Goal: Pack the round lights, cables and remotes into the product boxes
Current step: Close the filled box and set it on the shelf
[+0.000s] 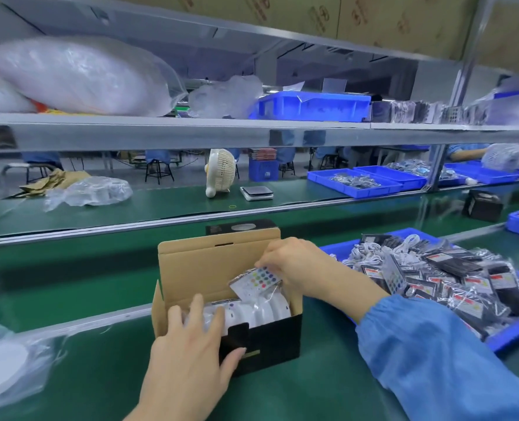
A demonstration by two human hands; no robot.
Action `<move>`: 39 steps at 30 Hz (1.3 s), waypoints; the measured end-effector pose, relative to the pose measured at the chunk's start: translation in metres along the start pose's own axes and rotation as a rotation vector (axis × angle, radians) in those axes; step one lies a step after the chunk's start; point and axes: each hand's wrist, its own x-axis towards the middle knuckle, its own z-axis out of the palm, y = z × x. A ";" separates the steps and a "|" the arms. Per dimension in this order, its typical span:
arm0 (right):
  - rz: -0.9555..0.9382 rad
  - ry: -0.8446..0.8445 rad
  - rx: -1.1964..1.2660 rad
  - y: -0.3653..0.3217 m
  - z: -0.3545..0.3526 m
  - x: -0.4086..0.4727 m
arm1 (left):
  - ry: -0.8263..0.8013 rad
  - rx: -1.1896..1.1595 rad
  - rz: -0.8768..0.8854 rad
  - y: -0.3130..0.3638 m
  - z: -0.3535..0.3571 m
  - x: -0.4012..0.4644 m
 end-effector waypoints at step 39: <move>0.871 0.223 0.266 0.153 0.078 0.004 | 0.010 -0.045 -0.145 0.027 0.001 0.009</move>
